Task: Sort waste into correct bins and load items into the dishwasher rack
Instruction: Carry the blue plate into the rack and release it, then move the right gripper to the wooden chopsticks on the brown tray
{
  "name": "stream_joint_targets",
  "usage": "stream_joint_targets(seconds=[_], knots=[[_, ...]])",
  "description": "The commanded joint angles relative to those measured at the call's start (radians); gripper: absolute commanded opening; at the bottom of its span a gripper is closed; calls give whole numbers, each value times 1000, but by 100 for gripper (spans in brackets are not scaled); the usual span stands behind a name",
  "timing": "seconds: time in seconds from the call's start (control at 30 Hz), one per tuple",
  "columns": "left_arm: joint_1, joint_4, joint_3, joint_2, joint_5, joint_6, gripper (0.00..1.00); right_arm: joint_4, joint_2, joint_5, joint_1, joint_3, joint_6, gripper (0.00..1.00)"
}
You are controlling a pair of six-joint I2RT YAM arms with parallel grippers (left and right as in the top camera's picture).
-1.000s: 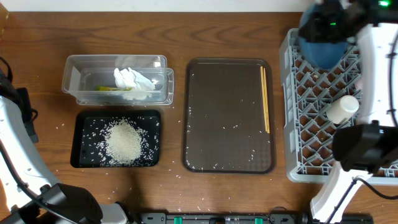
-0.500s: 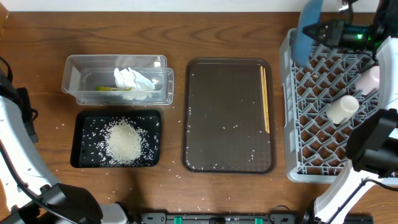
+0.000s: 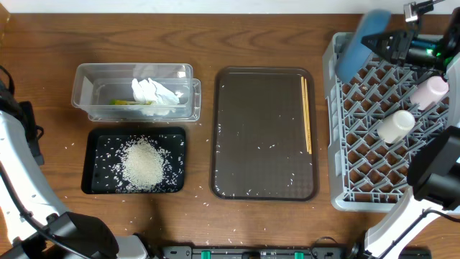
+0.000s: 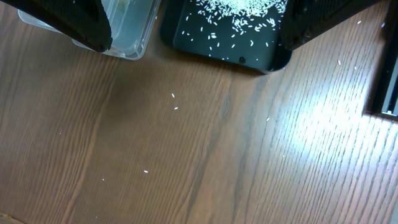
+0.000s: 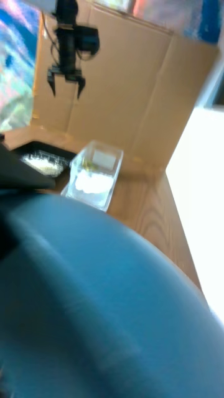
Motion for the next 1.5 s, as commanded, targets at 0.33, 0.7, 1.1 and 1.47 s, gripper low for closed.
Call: stream_joint_targets(seconds=[0.33, 0.7, 1.1, 1.47], knots=[[2, -6, -3, 2, -6, 10, 89, -22, -143, 483, -66, -12, 161, 34], [2, -6, -3, 2, -6, 10, 89, -67, -350, 677, -87, -12, 216, 94], [2, -6, -3, 2, -6, 10, 89, -91, -405, 677, -19, -12, 204, 90], [2, -7, -3, 2, -6, 10, 89, -89, -402, 636, 277, -30, 129, 99]])
